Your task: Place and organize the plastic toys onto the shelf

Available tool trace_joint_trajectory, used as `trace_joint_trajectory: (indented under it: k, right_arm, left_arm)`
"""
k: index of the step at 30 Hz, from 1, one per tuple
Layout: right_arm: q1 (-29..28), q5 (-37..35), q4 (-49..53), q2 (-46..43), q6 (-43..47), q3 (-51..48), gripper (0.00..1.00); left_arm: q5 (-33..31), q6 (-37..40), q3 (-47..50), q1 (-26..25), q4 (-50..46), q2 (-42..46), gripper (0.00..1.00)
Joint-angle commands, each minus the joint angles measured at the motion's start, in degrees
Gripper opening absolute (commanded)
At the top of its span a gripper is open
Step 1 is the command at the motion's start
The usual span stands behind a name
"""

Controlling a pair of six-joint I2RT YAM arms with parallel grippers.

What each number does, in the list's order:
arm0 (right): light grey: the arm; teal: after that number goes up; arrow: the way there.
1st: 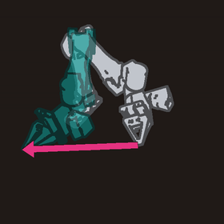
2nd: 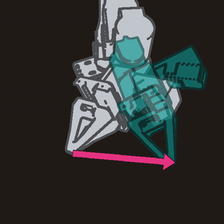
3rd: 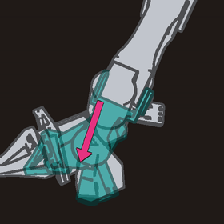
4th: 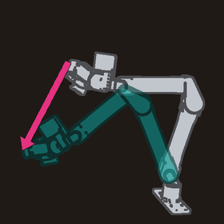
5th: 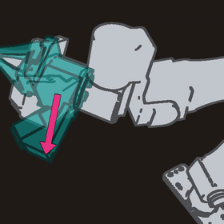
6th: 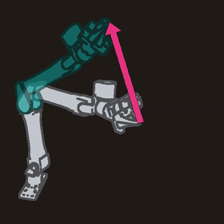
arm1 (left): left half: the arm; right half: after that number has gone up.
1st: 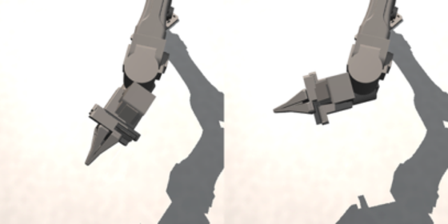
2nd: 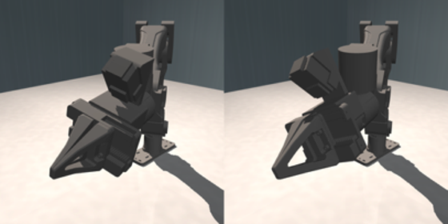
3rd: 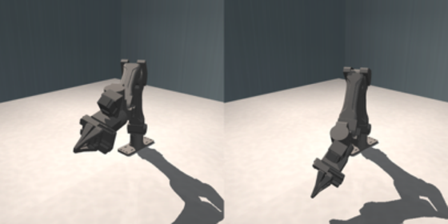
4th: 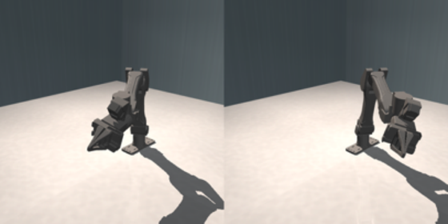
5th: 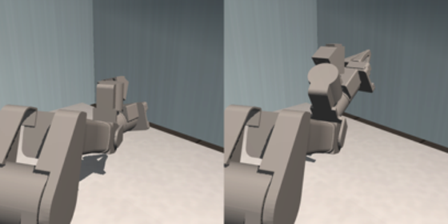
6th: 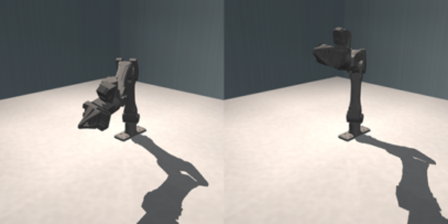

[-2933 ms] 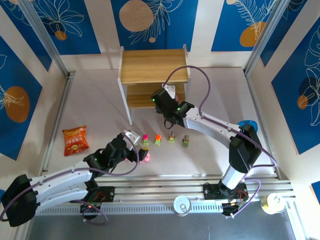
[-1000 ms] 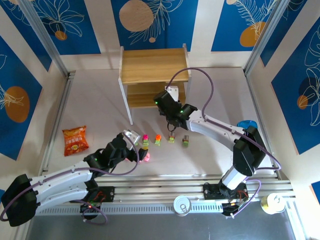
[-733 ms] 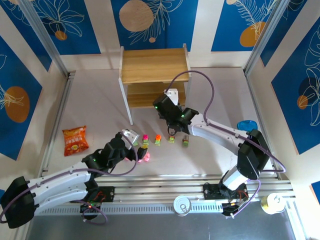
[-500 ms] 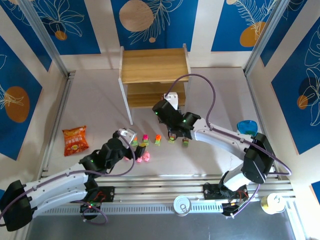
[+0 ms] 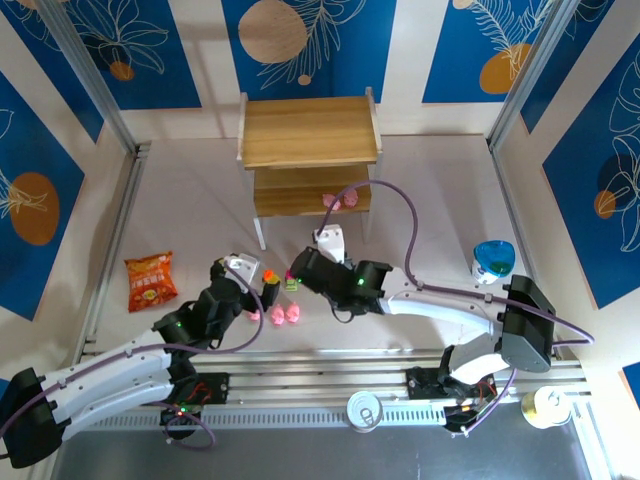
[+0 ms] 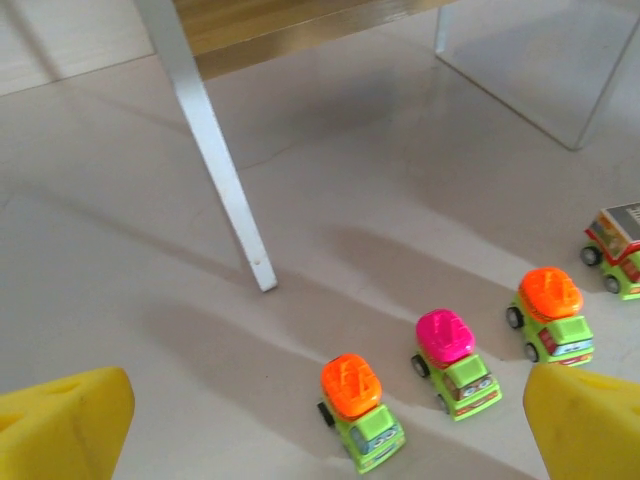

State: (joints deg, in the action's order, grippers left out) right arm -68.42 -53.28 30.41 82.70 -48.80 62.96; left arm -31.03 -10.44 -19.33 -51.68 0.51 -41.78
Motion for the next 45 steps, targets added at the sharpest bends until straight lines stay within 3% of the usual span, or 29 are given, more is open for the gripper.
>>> trace_joint_trajectory:
  k: [1, 15, 33, 45]
  right_arm:
    - [-3.36, -2.75, 2.28, 0.85, -6.24, -0.96, 0.43]
    - [-13.19, -2.03, 6.08, 9.42, -16.99, 1.11, 0.43]
    - [-15.38, 5.26, 0.27, 15.85, -17.03, -0.21, 0.48]
    - [-13.36, 7.98, -3.05, 19.69, -16.1, -0.98, 0.48]
  left_arm:
    - [-4.07, -1.39, -0.07, -0.26, -1.93, 0.86, 1.0]
    - [-6.55, -3.45, -0.36, 0.7, -4.07, 1.42, 1.0]
    - [-5.98, -4.25, 0.08, 1.65, -4.53, 2.49, 1.0]
    - [-5.19, -4.25, 0.08, 1.94, -4.56, 2.53, 1.0]
